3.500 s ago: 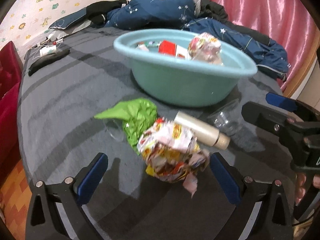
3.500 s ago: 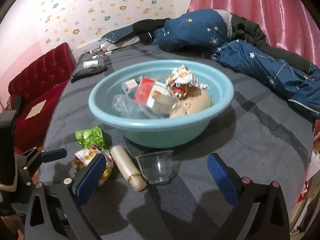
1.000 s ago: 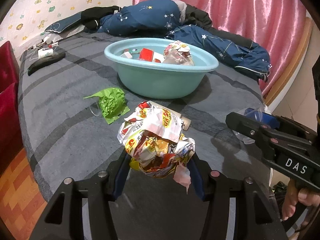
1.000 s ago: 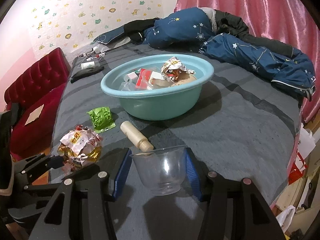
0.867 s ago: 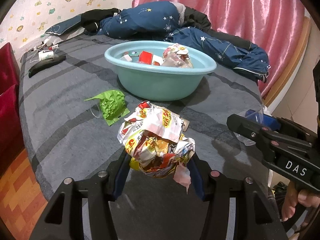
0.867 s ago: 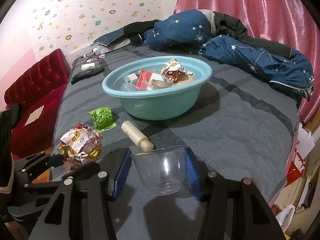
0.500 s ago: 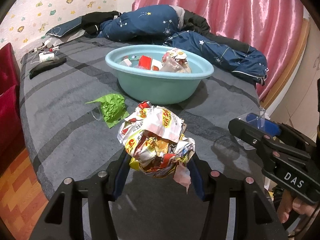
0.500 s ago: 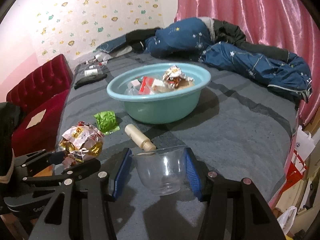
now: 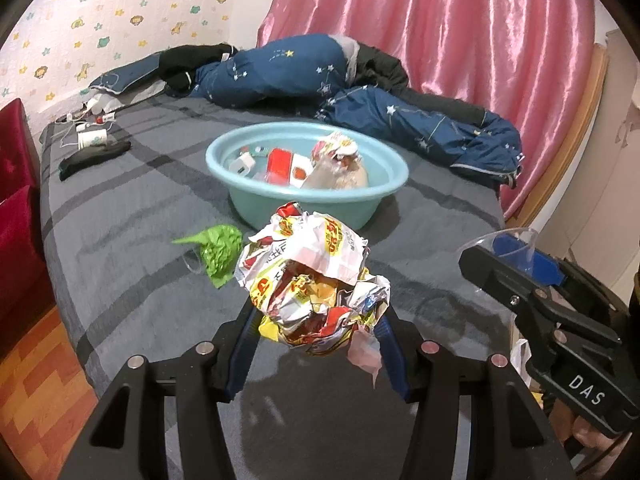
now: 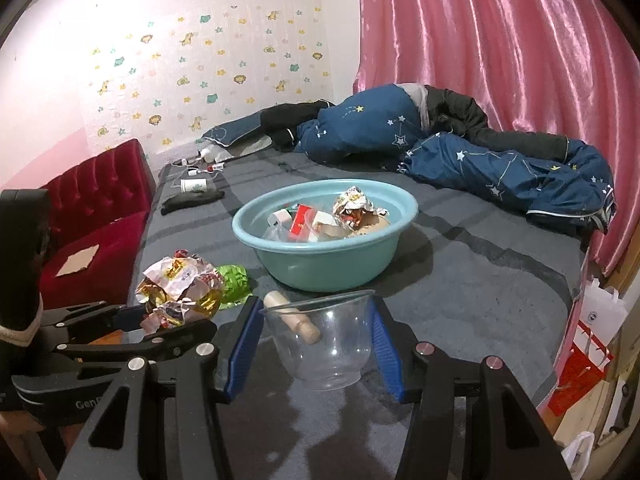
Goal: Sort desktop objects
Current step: 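Lift the foil wrapper and clear cup and carry them toward the basin, then carry the foil wrapper and clear cup over the basin and lower them inside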
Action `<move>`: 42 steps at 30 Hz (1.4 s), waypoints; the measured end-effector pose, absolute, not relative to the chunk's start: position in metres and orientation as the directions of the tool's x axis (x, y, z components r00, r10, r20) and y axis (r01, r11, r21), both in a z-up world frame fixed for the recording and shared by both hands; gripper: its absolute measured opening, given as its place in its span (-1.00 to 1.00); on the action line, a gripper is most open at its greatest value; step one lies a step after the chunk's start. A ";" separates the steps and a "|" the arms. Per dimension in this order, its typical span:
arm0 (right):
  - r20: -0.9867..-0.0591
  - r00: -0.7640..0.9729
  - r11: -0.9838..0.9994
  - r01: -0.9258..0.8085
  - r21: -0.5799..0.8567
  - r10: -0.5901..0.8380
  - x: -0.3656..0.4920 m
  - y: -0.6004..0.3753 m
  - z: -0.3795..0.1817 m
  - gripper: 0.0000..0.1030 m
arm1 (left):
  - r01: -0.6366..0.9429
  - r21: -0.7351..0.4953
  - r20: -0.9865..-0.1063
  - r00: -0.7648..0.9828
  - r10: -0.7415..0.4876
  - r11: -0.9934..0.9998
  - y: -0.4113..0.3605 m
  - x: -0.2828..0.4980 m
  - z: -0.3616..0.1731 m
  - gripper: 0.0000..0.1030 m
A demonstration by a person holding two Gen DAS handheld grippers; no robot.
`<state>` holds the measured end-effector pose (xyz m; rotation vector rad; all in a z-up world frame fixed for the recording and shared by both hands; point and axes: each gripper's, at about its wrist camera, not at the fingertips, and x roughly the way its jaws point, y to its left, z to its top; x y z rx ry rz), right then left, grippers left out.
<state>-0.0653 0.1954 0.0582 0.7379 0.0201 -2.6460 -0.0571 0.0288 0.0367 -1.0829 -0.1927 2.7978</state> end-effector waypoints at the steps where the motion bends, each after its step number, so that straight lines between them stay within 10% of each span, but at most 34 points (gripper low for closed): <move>1: -0.497 -0.785 -0.922 0.374 0.096 -0.370 -0.064 0.196 0.061 0.11 | -0.081 -0.165 -0.656 -0.735 0.171 -0.983 0.029 -0.057 0.039 0.16; 42: -0.368 -0.835 -0.908 0.411 0.079 -0.409 -0.087 0.197 0.161 0.11 | -0.174 -0.109 -0.558 -0.804 0.205 -0.979 0.054 -0.103 0.125 0.16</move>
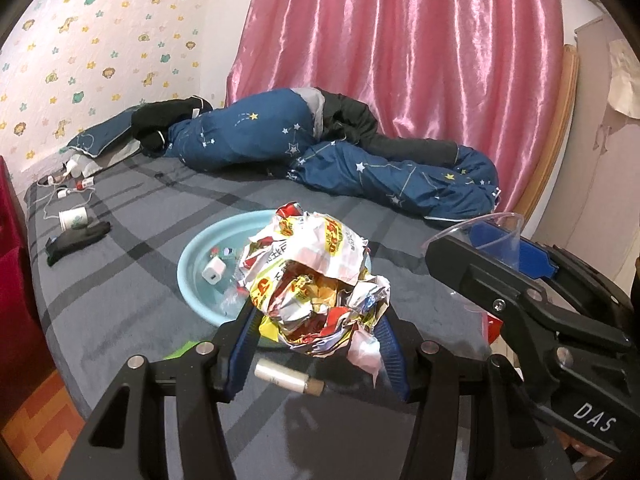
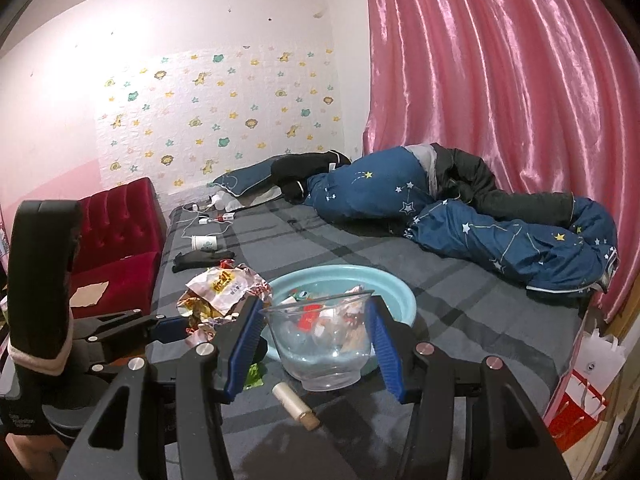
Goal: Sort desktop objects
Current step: 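Carry the foil wrapper and clear cup over the basin and lower them inside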
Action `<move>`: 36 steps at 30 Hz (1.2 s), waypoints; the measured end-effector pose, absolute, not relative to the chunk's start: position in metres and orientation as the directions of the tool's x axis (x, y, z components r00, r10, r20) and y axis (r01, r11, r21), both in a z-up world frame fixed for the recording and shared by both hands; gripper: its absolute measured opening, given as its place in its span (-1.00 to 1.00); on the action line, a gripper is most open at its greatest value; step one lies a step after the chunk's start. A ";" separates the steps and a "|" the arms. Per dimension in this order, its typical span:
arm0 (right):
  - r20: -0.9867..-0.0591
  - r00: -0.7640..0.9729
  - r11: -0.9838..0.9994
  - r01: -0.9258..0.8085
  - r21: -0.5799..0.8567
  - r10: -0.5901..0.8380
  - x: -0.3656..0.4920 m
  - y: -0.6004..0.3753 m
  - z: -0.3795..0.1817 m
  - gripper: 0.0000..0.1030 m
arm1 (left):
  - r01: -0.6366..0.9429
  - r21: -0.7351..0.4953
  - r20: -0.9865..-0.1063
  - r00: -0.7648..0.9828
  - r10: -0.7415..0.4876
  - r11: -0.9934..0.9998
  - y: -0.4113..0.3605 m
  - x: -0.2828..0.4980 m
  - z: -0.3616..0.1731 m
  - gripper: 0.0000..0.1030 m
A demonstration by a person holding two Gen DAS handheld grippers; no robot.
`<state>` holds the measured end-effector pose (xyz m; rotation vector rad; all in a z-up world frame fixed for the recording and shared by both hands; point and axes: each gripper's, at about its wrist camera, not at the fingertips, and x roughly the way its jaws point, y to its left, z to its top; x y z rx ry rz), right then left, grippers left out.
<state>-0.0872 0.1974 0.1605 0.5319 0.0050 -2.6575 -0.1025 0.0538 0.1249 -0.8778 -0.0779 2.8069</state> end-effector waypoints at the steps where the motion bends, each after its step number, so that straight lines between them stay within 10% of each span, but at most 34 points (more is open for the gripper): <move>1: -0.368 -0.835 -0.909 0.410 0.081 -0.409 -0.090 0.198 0.162 0.11 | -0.175 -0.106 -0.558 -0.804 0.204 -0.979 0.054 -0.105 0.126 0.16; 36: -0.434 -0.810 -0.909 0.411 0.061 -0.395 -0.237 0.174 0.171 0.11 | -0.143 -0.057 -0.591 -0.793 0.149 -0.988 0.034 -0.236 0.132 0.16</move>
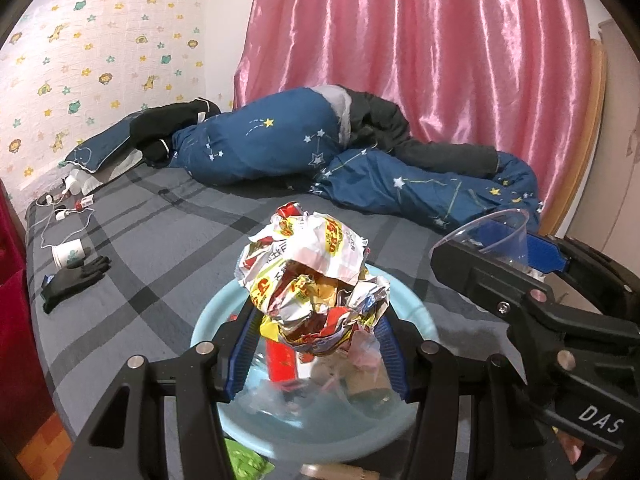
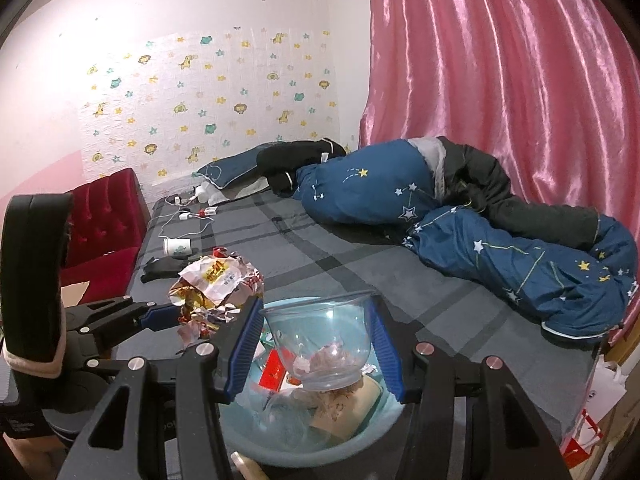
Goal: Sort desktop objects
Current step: 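Carry the foil wrapper and clear cup over the basin and lower them inside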
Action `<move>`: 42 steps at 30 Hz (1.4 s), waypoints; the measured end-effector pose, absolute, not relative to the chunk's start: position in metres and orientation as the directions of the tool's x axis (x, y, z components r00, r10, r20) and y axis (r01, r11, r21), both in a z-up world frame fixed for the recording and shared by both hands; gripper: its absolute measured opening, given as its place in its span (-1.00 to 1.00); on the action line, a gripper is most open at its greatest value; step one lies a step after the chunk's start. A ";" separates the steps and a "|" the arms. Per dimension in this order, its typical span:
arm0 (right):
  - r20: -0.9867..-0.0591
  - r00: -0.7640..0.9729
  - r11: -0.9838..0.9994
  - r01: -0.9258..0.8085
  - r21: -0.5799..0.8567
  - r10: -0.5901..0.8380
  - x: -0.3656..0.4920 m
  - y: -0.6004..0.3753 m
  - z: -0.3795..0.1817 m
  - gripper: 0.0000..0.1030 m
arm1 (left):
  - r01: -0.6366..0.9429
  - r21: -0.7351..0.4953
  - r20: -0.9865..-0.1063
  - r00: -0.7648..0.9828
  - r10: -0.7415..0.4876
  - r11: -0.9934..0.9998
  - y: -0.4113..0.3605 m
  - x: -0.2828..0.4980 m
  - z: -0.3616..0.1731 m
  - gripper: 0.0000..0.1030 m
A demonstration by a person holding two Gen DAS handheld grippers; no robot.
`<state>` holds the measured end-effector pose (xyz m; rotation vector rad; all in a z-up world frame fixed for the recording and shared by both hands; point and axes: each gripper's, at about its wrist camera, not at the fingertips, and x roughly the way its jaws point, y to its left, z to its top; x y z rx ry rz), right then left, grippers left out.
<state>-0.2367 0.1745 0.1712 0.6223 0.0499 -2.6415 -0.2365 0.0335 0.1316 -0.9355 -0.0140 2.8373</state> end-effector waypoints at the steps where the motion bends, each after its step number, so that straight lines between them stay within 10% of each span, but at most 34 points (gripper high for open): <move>1: -0.437 -0.806 -0.908 0.414 0.067 -0.399 -0.241 0.174 0.170 0.11 | -0.144 -0.058 -0.598 -0.788 0.150 -0.988 0.032 -0.241 0.130 0.16; 42: -0.624 -0.627 -0.881 0.399 0.255 -0.465 -0.381 0.151 0.078 0.11 | -0.114 -0.122 -0.771 -0.615 0.167 -0.986 0.001 -0.350 0.044 0.19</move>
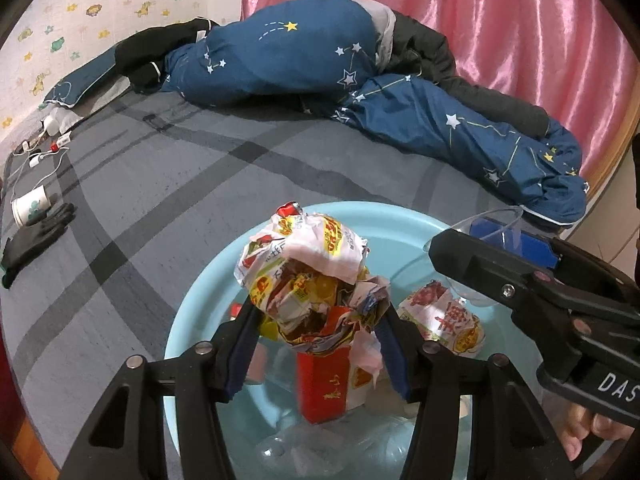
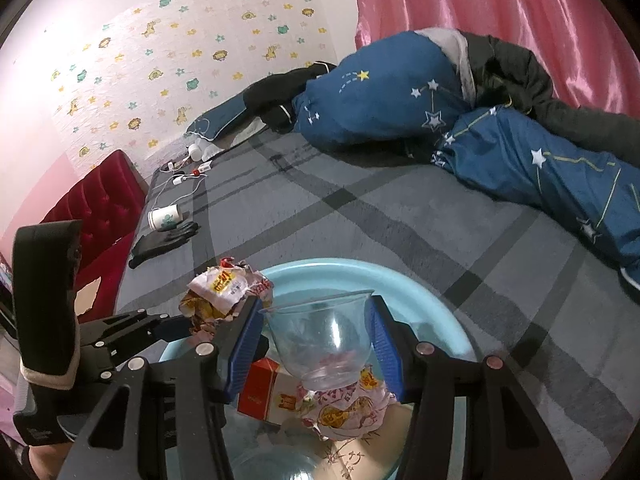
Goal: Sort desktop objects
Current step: 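Open both tools to release the foil wrapper and clear cup into the basin, then withdraw both tools from the basin toward the green wrapper and cream bottle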
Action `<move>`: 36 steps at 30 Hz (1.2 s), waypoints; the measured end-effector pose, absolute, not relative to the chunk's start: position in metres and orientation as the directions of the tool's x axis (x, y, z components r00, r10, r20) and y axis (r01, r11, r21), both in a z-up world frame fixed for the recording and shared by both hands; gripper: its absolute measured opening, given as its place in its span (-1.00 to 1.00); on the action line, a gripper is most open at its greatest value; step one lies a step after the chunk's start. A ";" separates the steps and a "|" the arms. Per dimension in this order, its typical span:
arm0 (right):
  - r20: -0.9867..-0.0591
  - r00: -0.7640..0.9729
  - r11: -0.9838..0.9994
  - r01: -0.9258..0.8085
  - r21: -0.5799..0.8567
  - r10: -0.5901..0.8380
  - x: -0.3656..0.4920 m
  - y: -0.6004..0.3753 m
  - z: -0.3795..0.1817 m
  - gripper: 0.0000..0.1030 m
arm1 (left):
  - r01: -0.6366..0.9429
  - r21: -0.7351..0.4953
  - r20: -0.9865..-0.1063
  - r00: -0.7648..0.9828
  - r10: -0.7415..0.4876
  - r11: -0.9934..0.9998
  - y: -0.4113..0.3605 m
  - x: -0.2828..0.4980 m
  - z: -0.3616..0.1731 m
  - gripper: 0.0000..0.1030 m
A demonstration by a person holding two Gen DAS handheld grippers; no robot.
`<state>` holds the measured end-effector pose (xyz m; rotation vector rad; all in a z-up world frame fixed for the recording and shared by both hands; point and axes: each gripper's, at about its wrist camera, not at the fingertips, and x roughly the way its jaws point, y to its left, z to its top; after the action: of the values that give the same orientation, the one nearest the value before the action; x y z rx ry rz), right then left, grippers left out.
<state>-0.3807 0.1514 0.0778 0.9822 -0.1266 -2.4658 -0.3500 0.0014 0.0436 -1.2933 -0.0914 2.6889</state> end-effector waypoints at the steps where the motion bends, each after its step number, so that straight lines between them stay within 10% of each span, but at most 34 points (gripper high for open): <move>1: -0.626 -0.624 -0.879 0.398 0.261 -0.468 -0.382 0.152 0.076 0.12 | -0.118 -0.128 -0.772 -0.612 0.173 -0.985 0.002 -0.350 0.043 0.26; 3: -0.626 -0.619 -0.877 0.396 0.273 -0.474 -0.384 0.152 0.074 0.15 | -0.115 -0.119 -0.771 -0.615 0.164 -0.986 0.003 -0.350 0.044 0.58; 7: -0.613 -0.623 -0.873 0.374 0.313 -0.486 -0.386 0.157 0.074 0.99 | -0.103 -0.104 -0.767 -0.625 0.145 -0.989 0.003 -0.346 0.044 1.00; 36: -0.612 -0.676 -0.908 0.363 0.210 -0.411 -0.309 0.152 0.136 1.00 | -0.076 -0.075 -0.752 -0.650 0.107 -0.994 -0.024 -0.268 0.090 1.00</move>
<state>-0.3095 0.1516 0.1358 0.9516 -0.0987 -2.5413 -0.2680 -0.0240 0.0900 -1.2638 -0.0559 2.7651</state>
